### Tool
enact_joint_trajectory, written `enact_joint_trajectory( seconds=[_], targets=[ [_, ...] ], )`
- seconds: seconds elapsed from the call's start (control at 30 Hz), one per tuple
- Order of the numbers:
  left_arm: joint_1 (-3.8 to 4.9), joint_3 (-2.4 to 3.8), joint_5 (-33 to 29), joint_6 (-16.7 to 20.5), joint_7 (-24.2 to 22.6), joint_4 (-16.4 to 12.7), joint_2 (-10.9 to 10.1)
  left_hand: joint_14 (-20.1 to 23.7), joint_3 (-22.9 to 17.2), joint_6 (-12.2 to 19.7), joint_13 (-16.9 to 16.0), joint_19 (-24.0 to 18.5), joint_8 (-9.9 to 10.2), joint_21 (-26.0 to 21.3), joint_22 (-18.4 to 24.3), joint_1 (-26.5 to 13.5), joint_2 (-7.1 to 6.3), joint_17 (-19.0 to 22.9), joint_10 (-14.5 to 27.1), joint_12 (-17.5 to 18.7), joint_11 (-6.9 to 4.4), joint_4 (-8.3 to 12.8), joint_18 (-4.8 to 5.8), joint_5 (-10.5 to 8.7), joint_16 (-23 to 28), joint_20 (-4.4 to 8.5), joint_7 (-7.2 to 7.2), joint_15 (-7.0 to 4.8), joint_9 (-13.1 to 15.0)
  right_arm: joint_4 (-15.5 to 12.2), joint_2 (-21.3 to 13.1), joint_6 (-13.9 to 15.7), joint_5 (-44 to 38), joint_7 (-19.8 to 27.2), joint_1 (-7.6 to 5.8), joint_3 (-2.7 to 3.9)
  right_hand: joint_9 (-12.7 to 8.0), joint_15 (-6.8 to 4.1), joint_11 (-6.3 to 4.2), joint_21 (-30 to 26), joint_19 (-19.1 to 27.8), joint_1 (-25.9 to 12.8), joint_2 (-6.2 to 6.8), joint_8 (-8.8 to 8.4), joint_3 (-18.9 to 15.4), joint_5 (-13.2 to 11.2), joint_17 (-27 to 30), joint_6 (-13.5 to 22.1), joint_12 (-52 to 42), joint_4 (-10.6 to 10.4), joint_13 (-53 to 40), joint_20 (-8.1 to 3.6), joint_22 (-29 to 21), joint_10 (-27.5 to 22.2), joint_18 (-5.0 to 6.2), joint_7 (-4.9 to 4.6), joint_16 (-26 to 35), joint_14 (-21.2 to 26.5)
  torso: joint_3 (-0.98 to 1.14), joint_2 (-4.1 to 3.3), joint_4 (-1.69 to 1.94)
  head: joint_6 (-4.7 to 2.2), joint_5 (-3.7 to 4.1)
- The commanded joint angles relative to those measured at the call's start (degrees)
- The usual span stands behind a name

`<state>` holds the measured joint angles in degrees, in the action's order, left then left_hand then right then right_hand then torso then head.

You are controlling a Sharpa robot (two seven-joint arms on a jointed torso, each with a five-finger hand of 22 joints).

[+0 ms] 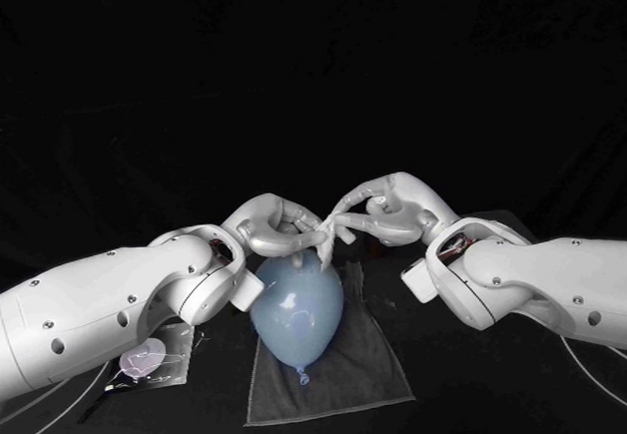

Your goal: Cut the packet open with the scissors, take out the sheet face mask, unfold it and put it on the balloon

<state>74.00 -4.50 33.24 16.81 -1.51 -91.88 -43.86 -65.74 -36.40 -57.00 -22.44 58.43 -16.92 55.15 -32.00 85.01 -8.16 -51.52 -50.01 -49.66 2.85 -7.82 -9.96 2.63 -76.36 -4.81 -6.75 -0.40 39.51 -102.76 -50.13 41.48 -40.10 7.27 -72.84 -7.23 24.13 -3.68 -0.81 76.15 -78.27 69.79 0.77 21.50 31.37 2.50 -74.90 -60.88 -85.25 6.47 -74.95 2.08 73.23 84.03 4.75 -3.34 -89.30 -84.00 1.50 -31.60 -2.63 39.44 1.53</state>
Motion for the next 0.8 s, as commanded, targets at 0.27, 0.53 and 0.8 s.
enact_joint_trajectory(
  seconds=[0.27,0.53,0.8],
  targets=[
    [0.01,0.05,-2.14,0.82,-1.04,0.14,-0.38,-0.67,-3.35,-0.61,-0.23,-0.41,-1.01,0.83,-0.36,-3.56,-0.29,-0.32,-0.86,-0.75,-0.19,2.95,-0.6,0.2,-0.5,0.09,0.15,-0.28,0.88,0.38,-1.05,-4.6,-0.09,-2.2,-0.13,0.06,5.53,-0.53,-0.17,-1.02,0.8,-0.58,-0.23,1.78,0.43,0.28,-13.88,0.19,0.83,0.04,-10.22,0.07,-1.3,3.81,0.13,0.02,0.42,-5.51,0.0,0.01,-0.02,0.01,0.0],
    [0.01,0.06,-2.93,0.86,-0.87,0.22,-0.38,-1.1,-5.37,-0.91,-0.29,-0.44,-1.4,1.35,-0.64,-5.66,-0.54,-0.73,-1.15,-1.06,-0.36,4.98,-0.61,0.2,-0.68,0.24,0.28,-0.43,0.84,0.66,-0.98,-7.39,-0.07,-3.09,-0.16,0.04,4.08,1.59,2.65,-9.46,7.79,-7.82,5.27,-3.34,-5.24,0.28,-7.99,8.41,9.71,-3.47,-3.35,1.34,-10.27,-0.38,2.07,-3.36,6.34,-2.41,0.02,0.0,0.03,0.08,-0.01],
    [0.01,0.06,-3.83,1.25,-0.55,0.3,-0.45,-1.37,-6.28,-1.14,-0.28,-0.46,-1.58,1.61,-0.78,-6.78,-0.63,-1.0,-1.35,-1.17,-0.48,6.03,-0.62,0.21,-0.8,0.33,0.38,-0.54,0.75,0.59,-1.54,-9.08,-3.79,-7.16,-0.17,0.03,2.82,2.96,3.9,-13.51,10.28,-11.24,8.0,-6.38,-12.06,0.25,-6.47,10.0,12.95,-8.15,-1.06,3.18,-13.96,-2.48,3.05,-4.4,7.97,-1.15,-0.04,0.0,0.03,0.15,-0.13]
  ],
)
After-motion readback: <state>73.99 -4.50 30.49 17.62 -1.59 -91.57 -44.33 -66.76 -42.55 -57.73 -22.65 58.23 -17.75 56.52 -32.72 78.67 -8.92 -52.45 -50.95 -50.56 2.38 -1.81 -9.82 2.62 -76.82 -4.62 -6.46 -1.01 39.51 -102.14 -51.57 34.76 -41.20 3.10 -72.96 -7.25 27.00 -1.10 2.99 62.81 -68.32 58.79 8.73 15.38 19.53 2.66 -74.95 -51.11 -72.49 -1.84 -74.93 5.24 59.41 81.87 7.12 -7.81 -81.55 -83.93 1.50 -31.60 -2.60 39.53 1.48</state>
